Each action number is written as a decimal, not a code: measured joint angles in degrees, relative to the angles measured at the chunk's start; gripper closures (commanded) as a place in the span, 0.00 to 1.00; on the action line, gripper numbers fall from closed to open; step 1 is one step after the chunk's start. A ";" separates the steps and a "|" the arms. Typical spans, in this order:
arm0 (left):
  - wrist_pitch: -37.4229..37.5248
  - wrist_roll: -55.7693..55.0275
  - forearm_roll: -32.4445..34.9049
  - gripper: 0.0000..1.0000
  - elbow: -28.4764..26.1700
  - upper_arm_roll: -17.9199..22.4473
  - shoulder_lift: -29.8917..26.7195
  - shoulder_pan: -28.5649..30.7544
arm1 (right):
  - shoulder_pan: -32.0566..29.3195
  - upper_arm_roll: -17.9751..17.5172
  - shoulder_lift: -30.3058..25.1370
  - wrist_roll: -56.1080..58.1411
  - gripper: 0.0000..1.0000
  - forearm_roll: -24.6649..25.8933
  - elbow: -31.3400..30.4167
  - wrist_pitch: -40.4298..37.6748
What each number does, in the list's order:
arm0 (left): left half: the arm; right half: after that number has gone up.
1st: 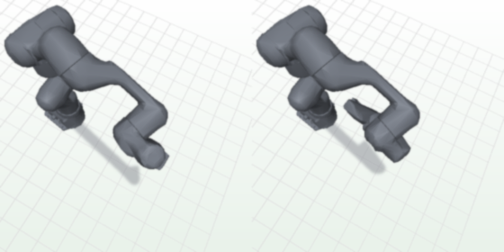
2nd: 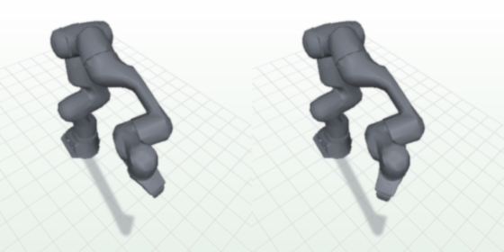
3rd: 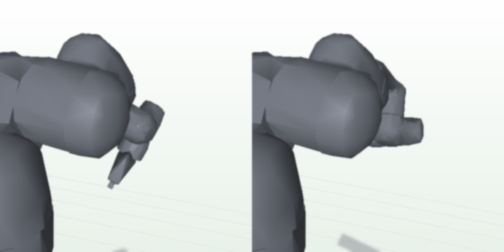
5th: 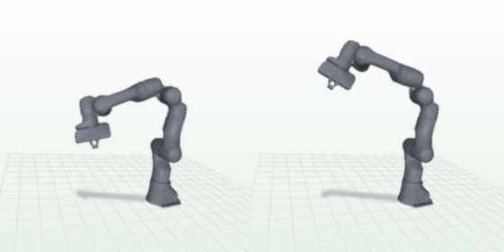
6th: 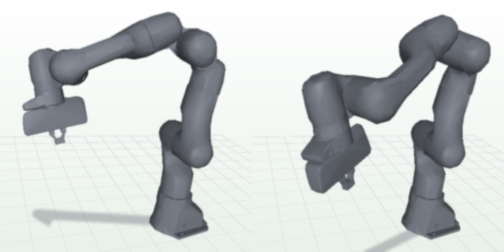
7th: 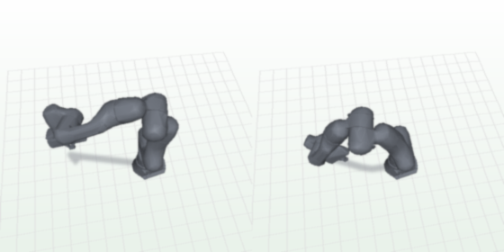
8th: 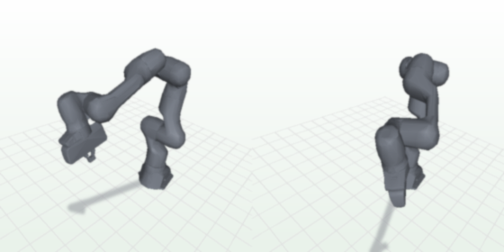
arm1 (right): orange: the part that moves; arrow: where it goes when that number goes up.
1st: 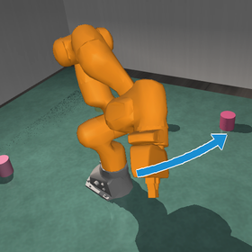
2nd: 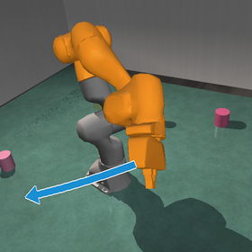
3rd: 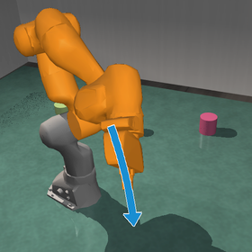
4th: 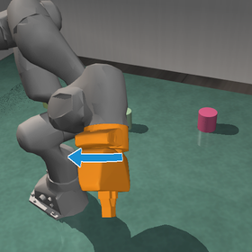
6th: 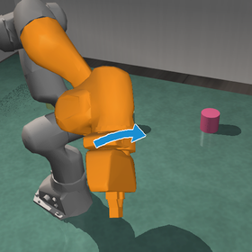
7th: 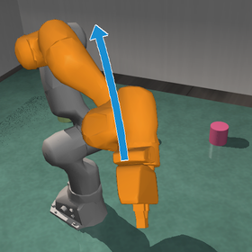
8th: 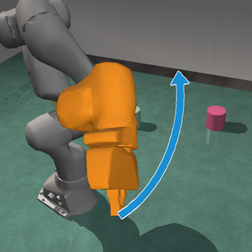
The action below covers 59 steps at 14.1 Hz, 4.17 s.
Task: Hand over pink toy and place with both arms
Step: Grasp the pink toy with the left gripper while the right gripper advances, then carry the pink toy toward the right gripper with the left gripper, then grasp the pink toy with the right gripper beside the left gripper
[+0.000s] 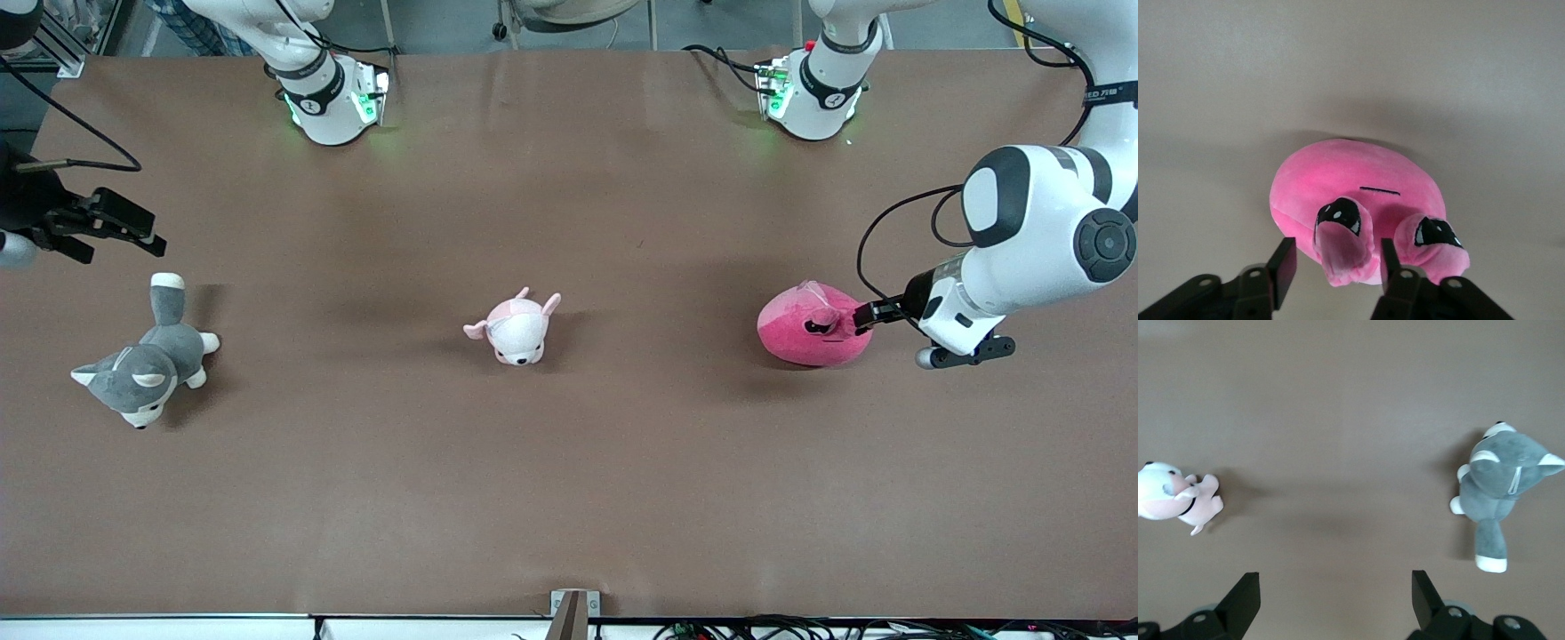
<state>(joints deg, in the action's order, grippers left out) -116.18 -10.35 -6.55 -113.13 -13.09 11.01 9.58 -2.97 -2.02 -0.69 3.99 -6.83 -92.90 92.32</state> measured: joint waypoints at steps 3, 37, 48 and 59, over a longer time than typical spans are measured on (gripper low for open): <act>-0.06 0.00 0.00 0.71 -0.31 -0.01 0.30 -0.01 | 2.11 -0.14 0.93 -0.01 0.10 -3.83 0.00 -0.11; -2.97 -49.09 -19.36 1.00 31.00 -23.54 6.27 -15.81 | 16.85 -0.22 2.93 -4.76 0.30 -29.11 0.23 -1.39; -6.41 -55.11 -19.36 1.00 31.56 -23.54 8.36 -19.91 | 23.88 -0.31 6.63 -13.09 0.30 -29.19 3.33 5.80; -9.21 -55.12 -19.36 1.00 31.57 -23.52 9.81 -21.66 | 26.07 -0.16 10.10 -14.55 0.37 -29.13 4.49 9.82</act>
<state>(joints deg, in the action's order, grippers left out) -125.39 -65.46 -25.91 -81.57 -36.62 20.82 -12.08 23.10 -2.18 9.41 -10.56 -35.96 -88.41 102.13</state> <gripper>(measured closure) 0.938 0.339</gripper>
